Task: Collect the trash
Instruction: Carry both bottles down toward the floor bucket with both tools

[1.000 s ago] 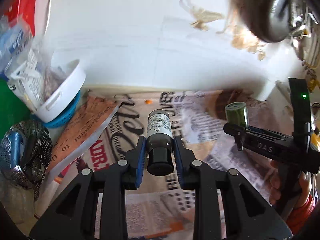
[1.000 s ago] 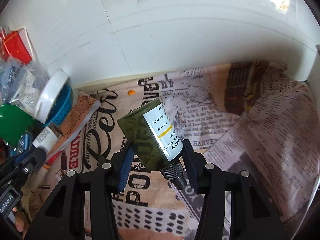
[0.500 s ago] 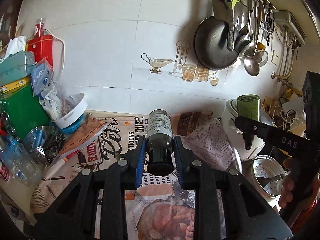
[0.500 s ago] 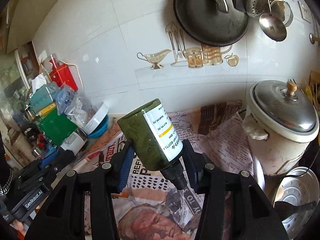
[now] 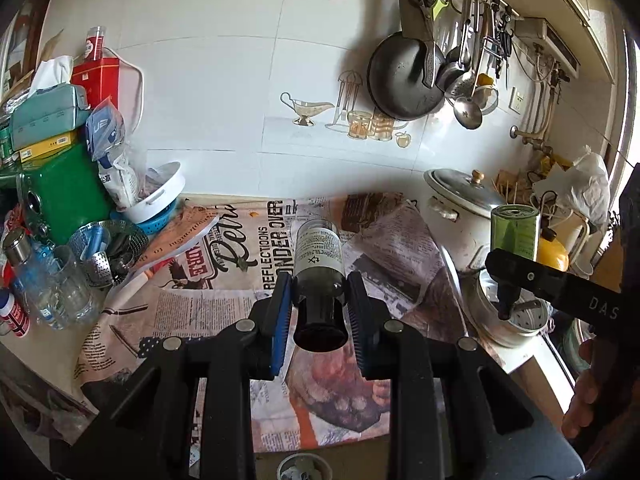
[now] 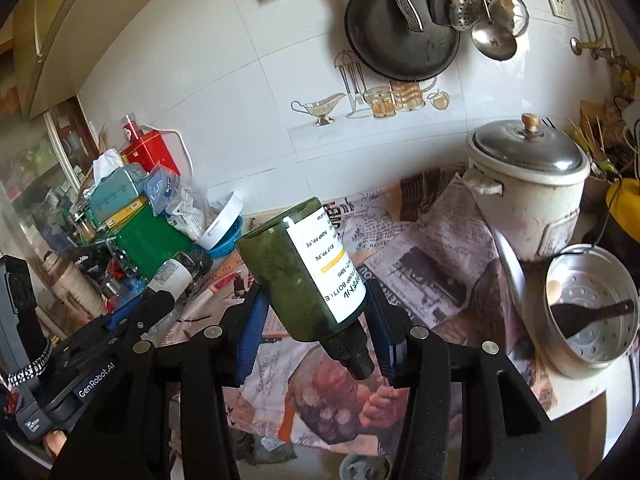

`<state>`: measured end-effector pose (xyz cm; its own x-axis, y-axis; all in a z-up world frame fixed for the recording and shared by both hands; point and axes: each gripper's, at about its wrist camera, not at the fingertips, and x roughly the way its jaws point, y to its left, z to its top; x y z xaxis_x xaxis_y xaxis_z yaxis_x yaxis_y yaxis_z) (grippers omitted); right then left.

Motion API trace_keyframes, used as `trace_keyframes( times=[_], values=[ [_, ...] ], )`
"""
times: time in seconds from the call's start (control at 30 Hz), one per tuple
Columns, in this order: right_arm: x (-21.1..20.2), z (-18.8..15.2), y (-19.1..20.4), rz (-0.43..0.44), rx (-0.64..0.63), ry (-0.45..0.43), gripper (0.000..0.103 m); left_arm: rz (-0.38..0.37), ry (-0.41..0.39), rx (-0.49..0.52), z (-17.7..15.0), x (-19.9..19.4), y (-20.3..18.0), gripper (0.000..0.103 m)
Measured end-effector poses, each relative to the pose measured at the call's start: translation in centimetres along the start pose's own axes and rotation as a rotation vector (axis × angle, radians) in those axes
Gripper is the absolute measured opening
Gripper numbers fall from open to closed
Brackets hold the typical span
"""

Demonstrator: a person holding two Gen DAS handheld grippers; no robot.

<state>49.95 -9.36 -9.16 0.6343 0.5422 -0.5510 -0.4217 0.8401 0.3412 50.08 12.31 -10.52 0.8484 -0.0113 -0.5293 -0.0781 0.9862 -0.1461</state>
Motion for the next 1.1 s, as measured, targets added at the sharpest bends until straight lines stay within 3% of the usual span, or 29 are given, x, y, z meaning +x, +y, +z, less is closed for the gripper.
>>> trace_keyframes(
  times=[0.33, 0.57, 0.83, 1.1],
  values=[
    [-3.5, -9.4, 5.4, -0.082, 0.091, 0.021, 0.045, -0.056, 0.080, 0.075, -8.1, -7.8, 3.9, 0.027],
    [-5.0, -13.7, 7.2, -0.122, 0.133, 0.109, 0.045, -0.072, 0.198, 0.059, -12.1, -9.5, 5.0, 0.027],
    [-4.1, -18.2, 5.9, -0.173, 0.152, 0.228, 0.045, -0.068, 0.345, 0.028, -18.6, -7.2, 4.9, 0.027],
    [0.6, -24.2, 1.0, -0.185, 0.183, 0.354, 0.045, -0.025, 0.478, 0.017, -26.6, -1.0, 4.1, 0.027]
  ],
)
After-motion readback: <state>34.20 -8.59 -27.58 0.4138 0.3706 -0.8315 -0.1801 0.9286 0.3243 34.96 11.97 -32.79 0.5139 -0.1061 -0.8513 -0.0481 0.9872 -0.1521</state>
